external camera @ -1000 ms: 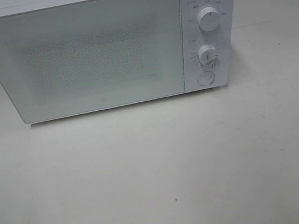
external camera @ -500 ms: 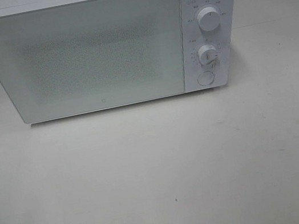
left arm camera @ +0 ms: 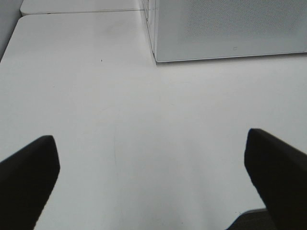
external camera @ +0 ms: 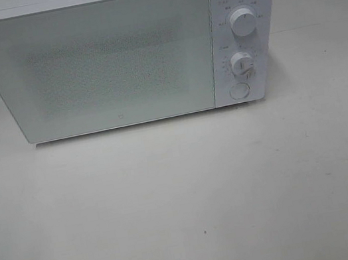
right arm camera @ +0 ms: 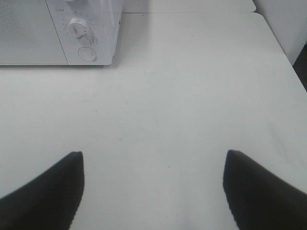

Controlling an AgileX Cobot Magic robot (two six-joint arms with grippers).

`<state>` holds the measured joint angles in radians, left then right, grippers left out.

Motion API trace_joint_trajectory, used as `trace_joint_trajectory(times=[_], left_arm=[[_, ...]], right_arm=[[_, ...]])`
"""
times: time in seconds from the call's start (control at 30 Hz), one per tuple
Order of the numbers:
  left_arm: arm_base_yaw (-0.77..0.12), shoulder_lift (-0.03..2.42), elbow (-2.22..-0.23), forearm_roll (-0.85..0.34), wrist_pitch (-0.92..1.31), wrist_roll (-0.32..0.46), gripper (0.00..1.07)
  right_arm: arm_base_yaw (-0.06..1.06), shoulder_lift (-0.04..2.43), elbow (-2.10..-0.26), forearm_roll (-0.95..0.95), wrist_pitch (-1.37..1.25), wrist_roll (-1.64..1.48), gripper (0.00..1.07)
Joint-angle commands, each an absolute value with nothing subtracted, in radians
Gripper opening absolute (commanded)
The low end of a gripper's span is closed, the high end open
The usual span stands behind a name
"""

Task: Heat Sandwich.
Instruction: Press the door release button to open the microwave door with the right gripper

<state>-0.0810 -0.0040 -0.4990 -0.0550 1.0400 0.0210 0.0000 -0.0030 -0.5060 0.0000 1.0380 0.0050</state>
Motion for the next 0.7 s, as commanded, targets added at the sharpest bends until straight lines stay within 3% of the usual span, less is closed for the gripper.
trace_joint_trajectory(times=[0.03, 0.7], left_arm=[[-0.077, -0.029, -0.496, -0.059, 1.037, 0.017, 1.04], [-0.077, -0.029, -0.496, -0.059, 1.037, 0.017, 1.04]], right_arm=[[-0.005, -0.01, -0.534, -0.006, 0.99, 0.01, 0.76], [-0.001, 0.432, -0.535, 0.0, 0.369, 0.01, 0.76]])
